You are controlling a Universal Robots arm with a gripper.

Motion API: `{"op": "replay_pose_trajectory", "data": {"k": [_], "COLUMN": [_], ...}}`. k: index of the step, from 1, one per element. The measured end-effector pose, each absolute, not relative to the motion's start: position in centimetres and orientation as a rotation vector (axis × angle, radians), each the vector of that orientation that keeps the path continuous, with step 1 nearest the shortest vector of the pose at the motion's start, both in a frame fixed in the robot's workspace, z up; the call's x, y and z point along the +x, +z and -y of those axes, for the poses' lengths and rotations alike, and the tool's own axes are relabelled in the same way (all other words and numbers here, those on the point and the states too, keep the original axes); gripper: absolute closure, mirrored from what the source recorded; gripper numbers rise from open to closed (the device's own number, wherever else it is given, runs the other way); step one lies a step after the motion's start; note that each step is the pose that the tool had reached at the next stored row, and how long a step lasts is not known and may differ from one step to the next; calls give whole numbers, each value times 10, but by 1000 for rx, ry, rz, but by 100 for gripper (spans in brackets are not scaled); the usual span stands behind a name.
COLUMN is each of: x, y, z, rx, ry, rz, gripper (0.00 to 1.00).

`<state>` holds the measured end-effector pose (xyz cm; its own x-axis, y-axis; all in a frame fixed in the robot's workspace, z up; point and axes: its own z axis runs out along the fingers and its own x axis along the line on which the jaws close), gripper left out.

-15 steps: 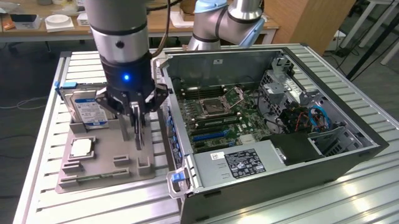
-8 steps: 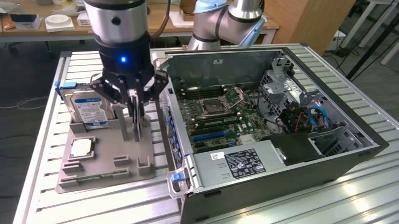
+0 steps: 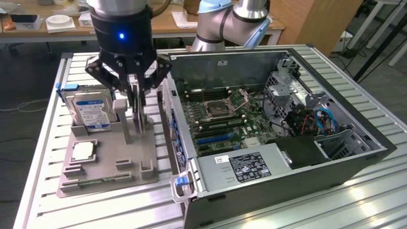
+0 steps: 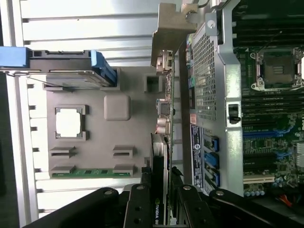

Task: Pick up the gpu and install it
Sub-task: 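Pick up the gpu and move the gpu toward the slot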

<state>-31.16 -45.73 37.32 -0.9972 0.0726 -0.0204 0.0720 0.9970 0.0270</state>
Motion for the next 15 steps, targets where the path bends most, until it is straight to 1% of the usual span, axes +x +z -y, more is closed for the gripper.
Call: {"op": "replay_pose_trajectory", "data": {"k": [8, 15], "x": [-312, -299], "y": [410, 412], "z": [457, 457], "rx": [113, 113], "ry": [41, 41], "rz": [-3119, -3119], "gripper": [74, 74]}}
